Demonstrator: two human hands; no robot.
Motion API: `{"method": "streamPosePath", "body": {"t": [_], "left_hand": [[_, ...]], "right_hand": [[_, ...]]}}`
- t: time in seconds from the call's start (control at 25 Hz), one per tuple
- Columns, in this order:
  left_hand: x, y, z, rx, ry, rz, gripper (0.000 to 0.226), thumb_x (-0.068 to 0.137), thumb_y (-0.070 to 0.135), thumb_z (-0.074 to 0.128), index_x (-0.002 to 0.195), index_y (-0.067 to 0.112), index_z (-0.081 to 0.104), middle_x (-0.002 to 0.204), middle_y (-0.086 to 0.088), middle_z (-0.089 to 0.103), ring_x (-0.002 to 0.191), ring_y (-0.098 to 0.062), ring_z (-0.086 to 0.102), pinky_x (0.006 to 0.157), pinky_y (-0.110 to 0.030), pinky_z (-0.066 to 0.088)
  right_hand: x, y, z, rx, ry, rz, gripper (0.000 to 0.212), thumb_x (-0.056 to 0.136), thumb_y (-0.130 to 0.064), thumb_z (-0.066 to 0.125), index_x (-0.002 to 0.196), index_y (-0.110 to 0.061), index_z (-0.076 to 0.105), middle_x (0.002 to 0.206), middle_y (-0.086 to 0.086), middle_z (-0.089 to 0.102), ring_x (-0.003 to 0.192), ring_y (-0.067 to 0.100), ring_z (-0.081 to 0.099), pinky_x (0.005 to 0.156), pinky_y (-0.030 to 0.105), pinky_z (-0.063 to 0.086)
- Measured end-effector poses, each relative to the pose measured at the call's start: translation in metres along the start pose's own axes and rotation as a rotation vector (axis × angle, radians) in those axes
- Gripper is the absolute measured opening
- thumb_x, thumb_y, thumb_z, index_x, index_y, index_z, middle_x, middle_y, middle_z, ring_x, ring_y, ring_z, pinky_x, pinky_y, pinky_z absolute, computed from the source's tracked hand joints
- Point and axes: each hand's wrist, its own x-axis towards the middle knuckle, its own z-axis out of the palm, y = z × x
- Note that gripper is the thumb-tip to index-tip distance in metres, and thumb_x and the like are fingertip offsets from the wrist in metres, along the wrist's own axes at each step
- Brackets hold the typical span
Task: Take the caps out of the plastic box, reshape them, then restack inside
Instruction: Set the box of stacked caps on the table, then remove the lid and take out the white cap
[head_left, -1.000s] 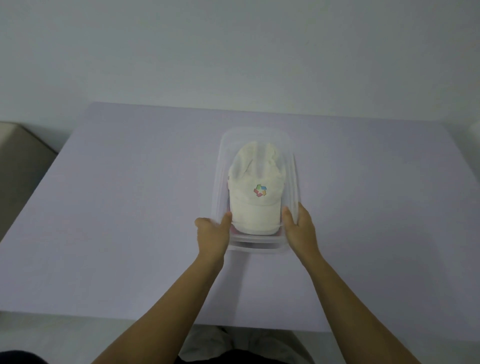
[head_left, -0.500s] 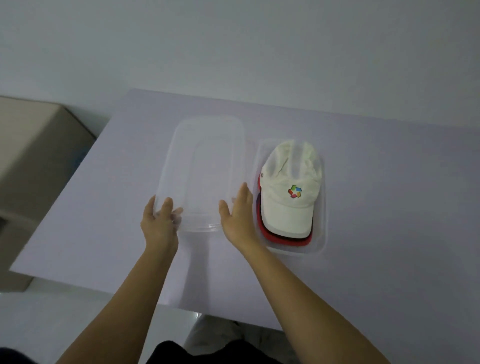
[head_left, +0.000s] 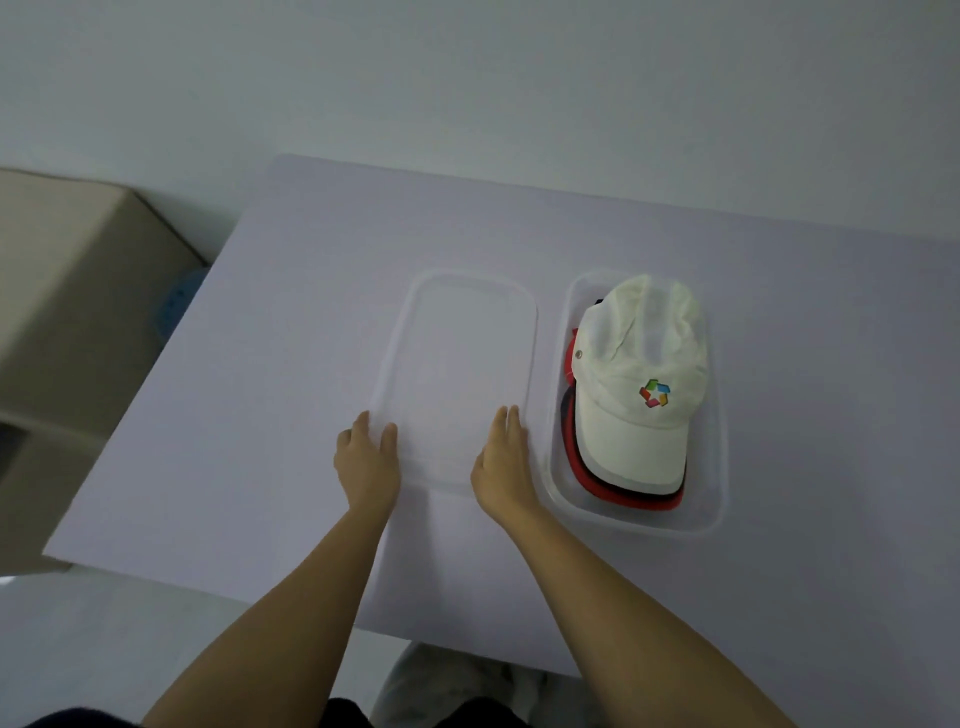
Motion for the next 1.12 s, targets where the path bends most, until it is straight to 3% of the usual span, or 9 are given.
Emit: {"method": "streamPosePath", "body": {"t": [0.16,0.28,0.4,0.52,0.6,0.76,0.84,1.0,1.12], "left_hand": [[0.009,-0.011,0.006,0.134,-0.012,0.017,0.042,0.098,0.025,0.047,0.131,-0.001,0.048,0.134,-0.025,0.047,0.122,-0.041,0.039,0.102,-0.041,0.028],[0.006,-0.001,0.008,0.061,0.041,0.036,0.051,0.099,0.026,0.044,0.141,-0.001,0.036,0.147,-0.021,0.035,0.134,-0.038,0.029,0.110,-0.043,0.026],[-0.007,0.038,0.016,-0.076,0.031,0.185,0.051,0.101,0.024,0.038,0.145,0.002,0.029,0.153,-0.015,0.030,0.141,-0.029,0.024,0.115,-0.033,0.019],[-0.027,0.080,0.037,-0.099,-0.116,0.355,0.048,0.102,0.025,0.032,0.147,0.007,0.029,0.154,-0.009,0.031,0.143,-0.021,0.025,0.111,-0.021,0.012],[-0.043,0.104,0.056,-0.120,-0.263,0.426,0.049,0.102,0.028,0.030,0.148,0.009,0.026,0.154,-0.007,0.031,0.142,-0.022,0.028,0.114,-0.027,0.017],[-0.072,0.122,0.093,-0.093,-0.487,0.393,0.056,0.102,0.033,0.029,0.151,0.011,0.015,0.149,-0.014,0.038,0.135,-0.030,0.040,0.111,-0.039,0.032],[-0.079,0.124,0.101,-0.098,-0.477,0.343,0.055,0.102,0.030,0.029,0.151,0.014,0.011,0.138,-0.018,0.050,0.124,-0.034,0.049,0.102,-0.042,0.040],[-0.081,0.126,0.102,-0.083,-0.406,0.318,0.049,0.103,0.024,0.025,0.151,0.015,0.016,0.113,-0.016,0.062,0.104,-0.032,0.059,0.083,-0.031,0.040],[-0.083,0.126,0.105,-0.066,-0.368,0.310,0.048,0.103,0.024,0.024,0.150,0.016,0.019,0.109,-0.018,0.063,0.102,-0.034,0.060,0.083,-0.031,0.041]], "right_hand": [[0.005,0.003,0.003,-0.086,-0.038,-0.012,0.063,0.096,0.004,0.035,0.149,-0.004,0.001,0.159,0.007,-0.016,0.146,0.029,-0.010,0.116,0.031,0.012],[-0.004,-0.002,-0.006,-0.044,-0.014,-0.118,0.058,0.099,-0.006,0.033,0.150,-0.010,0.007,0.159,0.005,-0.013,0.147,0.024,-0.010,0.115,0.028,0.010],[-0.017,-0.004,-0.043,0.126,0.199,-0.310,0.050,0.098,-0.007,0.036,0.146,-0.014,0.027,0.159,0.001,0.012,0.147,0.015,0.006,0.113,0.020,0.010],[-0.022,0.029,-0.090,0.139,0.445,-0.267,0.050,0.089,0.006,0.041,0.135,-0.011,0.045,0.151,0.006,0.033,0.142,0.020,0.025,0.115,0.025,0.019],[-0.024,0.061,-0.120,-0.002,0.418,-0.147,0.065,0.078,0.012,0.045,0.138,-0.013,0.041,0.154,0.007,0.023,0.144,0.025,0.016,0.115,0.024,0.014],[-0.025,0.104,-0.147,-0.563,0.049,-0.056,0.111,0.070,-0.006,0.063,0.147,-0.029,-0.013,0.153,0.002,-0.031,0.143,0.035,-0.020,0.116,0.051,0.008],[-0.023,0.108,-0.150,-0.683,-0.001,-0.083,0.120,0.071,-0.010,0.068,0.143,-0.030,-0.026,0.148,0.005,-0.041,0.141,0.038,-0.024,0.115,0.056,0.007],[-0.022,0.106,-0.155,-0.689,0.006,-0.162,0.116,0.072,-0.008,0.069,0.147,-0.022,-0.018,0.153,0.011,-0.030,0.142,0.045,-0.011,0.109,0.049,0.032],[-0.028,0.106,-0.159,-0.516,0.166,-0.232,0.090,0.078,0.007,0.050,0.150,-0.017,0.002,0.160,0.008,-0.005,0.144,0.041,0.006,0.095,0.042,0.049]]}}
